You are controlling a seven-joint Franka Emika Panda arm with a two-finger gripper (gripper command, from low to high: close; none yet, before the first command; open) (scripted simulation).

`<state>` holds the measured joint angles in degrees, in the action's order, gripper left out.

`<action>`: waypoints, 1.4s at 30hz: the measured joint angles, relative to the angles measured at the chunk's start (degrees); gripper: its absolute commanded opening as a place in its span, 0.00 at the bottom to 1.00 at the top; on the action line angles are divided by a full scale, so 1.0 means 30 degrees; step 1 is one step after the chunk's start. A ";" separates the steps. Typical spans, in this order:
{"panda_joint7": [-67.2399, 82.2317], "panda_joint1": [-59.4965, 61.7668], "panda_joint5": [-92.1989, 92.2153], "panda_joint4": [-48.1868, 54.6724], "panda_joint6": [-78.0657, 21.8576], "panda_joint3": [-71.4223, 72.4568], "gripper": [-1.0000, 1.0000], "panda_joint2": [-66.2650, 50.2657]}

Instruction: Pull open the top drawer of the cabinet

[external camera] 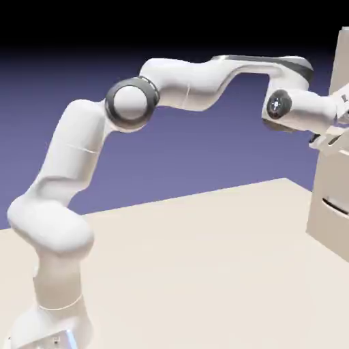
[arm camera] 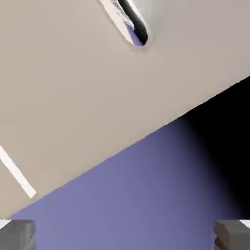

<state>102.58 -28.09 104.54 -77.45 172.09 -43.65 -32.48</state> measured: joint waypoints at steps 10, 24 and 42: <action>0.8306 -0.1569 0.5987 0.4785 -0.0110 -0.2500 0.50 -0.3730; 0.3419 0.0207 0.3836 1.1378 -0.0343 -0.5382 0.50 -0.8730; 0.0290 0.0883 0.2011 1.3015 -0.0351 -0.5806 0.00 -1.0317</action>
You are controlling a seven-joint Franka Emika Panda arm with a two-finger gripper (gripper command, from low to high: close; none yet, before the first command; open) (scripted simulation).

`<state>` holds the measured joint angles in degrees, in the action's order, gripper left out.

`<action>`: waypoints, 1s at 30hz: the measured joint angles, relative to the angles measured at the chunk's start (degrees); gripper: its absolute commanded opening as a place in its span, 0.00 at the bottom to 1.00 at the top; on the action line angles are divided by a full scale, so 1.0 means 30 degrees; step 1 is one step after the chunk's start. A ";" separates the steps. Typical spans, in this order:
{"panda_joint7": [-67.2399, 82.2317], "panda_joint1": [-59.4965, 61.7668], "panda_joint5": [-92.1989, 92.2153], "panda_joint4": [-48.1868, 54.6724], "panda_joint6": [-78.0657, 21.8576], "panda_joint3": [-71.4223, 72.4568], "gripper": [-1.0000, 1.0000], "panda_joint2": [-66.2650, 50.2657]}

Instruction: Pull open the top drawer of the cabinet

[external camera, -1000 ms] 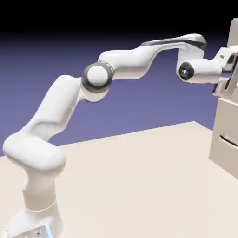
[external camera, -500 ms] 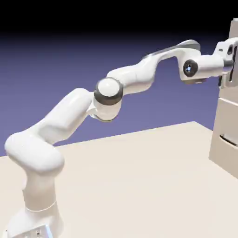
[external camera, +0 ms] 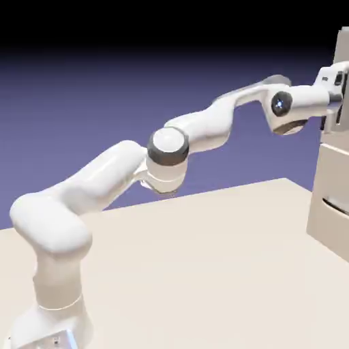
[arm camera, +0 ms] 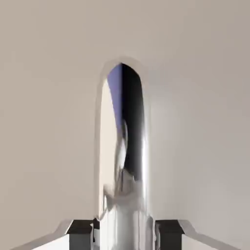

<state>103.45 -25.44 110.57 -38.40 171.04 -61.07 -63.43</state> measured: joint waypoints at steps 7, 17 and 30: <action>0.5814 -0.2089 0.3839 -0.3621 -0.0150 0.0514 0.00 0.2324; 1.3112 -0.6686 0.9349 -1.0350 -0.1474 -0.1600 0.00 0.5830; 1.9243 -1.5069 1.2805 -1.8784 -0.2997 -0.7324 0.00 0.9874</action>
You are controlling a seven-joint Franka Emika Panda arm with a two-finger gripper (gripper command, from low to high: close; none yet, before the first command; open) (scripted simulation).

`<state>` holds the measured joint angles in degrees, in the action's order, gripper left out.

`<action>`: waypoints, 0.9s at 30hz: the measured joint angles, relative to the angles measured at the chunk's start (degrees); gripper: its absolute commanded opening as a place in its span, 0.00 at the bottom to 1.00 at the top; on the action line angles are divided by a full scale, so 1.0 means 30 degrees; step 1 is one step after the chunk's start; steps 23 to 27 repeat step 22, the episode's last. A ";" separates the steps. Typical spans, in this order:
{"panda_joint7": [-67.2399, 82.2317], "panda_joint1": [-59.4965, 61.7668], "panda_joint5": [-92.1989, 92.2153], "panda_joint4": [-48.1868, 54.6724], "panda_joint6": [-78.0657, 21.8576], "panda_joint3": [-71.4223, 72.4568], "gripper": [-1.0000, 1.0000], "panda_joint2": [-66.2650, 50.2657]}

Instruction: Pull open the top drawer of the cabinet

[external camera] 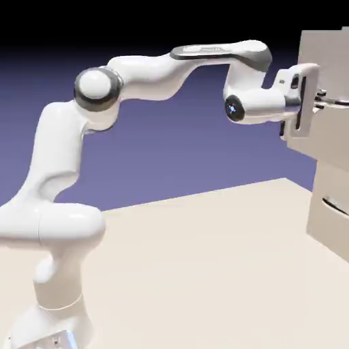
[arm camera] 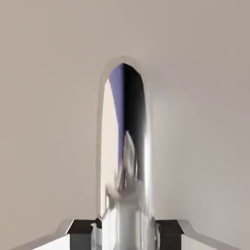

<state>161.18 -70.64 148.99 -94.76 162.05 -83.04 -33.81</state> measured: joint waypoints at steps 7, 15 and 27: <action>0.1461 -0.4843 0.0602 -0.3248 -0.0460 -0.4049 0.00 0.0847; -0.3457 -0.4925 -0.0534 -0.4415 -0.2509 -0.5879 0.00 -0.3136; -0.5408 -0.6258 -0.1191 -0.6425 -0.3680 -0.7506 1.00 -0.5004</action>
